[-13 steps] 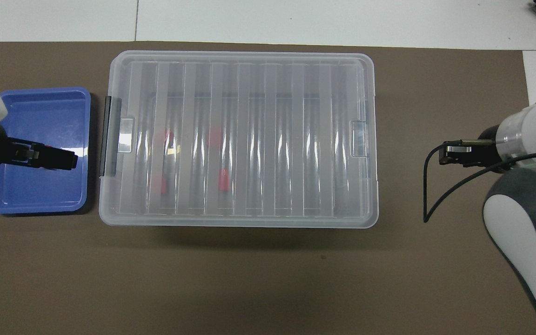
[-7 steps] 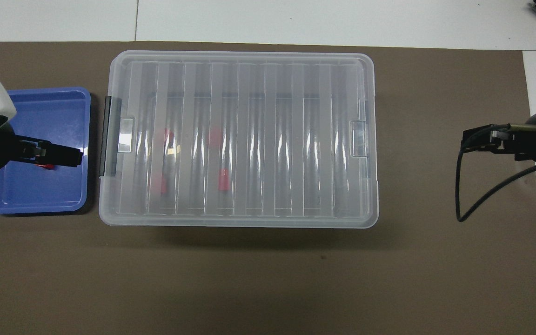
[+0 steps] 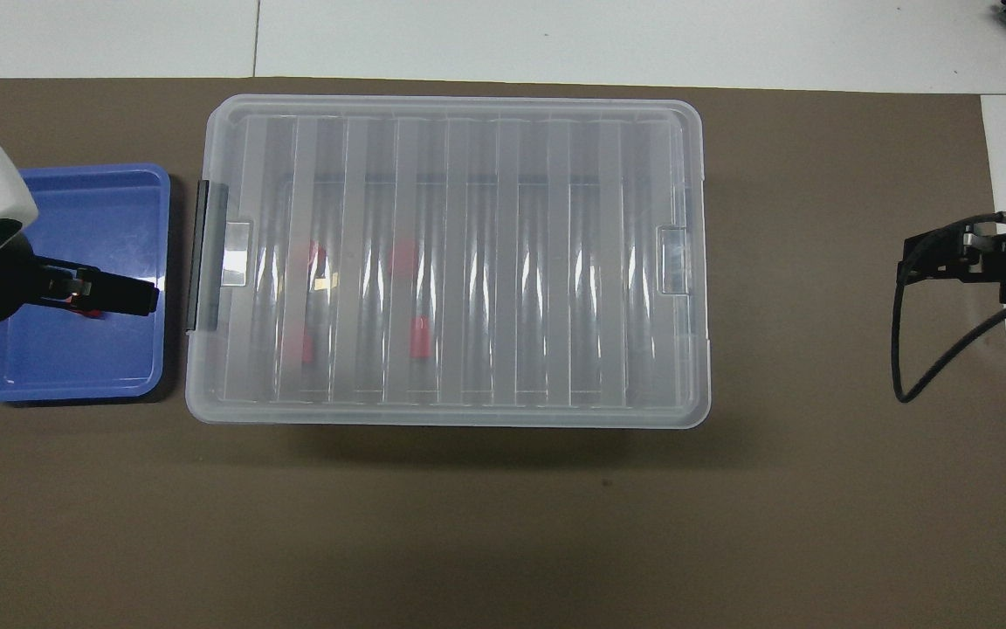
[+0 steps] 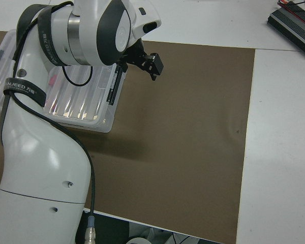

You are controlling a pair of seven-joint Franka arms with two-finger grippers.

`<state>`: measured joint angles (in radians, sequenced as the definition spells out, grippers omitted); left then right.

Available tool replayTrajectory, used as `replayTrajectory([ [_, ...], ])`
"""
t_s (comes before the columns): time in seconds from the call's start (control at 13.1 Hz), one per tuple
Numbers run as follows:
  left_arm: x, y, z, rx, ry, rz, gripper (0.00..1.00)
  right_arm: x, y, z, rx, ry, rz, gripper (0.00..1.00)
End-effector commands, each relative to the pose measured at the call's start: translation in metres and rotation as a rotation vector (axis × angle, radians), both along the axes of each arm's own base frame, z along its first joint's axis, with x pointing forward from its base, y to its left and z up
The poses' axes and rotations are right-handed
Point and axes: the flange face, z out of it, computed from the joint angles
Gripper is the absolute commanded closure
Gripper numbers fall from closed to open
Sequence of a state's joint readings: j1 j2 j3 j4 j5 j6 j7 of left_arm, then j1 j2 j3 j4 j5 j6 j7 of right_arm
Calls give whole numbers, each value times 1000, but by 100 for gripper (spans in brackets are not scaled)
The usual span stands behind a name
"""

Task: Place red block in blue tray from box

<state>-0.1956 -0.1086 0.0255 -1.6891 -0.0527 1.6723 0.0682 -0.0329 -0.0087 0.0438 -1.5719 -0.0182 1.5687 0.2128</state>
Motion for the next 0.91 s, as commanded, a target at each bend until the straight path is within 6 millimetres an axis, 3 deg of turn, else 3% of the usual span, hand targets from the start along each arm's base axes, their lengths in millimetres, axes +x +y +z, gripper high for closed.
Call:
replayTrajectory([
  [0.0,-6,-1,-3,15,-12,-5,0,-2,2,0,7,15,36,0],
  [0.15,-6,-3,-11,10,-40,-7,0,-4,-1,-4,9,28,37,0],
  [0.46,-8,3,-6,2,-84,5,0,-4,1,-5,15,26,41,0],
  [0.84,-5,4,-15,3,-78,12,0,-4,1,-4,18,23,41,0],
])
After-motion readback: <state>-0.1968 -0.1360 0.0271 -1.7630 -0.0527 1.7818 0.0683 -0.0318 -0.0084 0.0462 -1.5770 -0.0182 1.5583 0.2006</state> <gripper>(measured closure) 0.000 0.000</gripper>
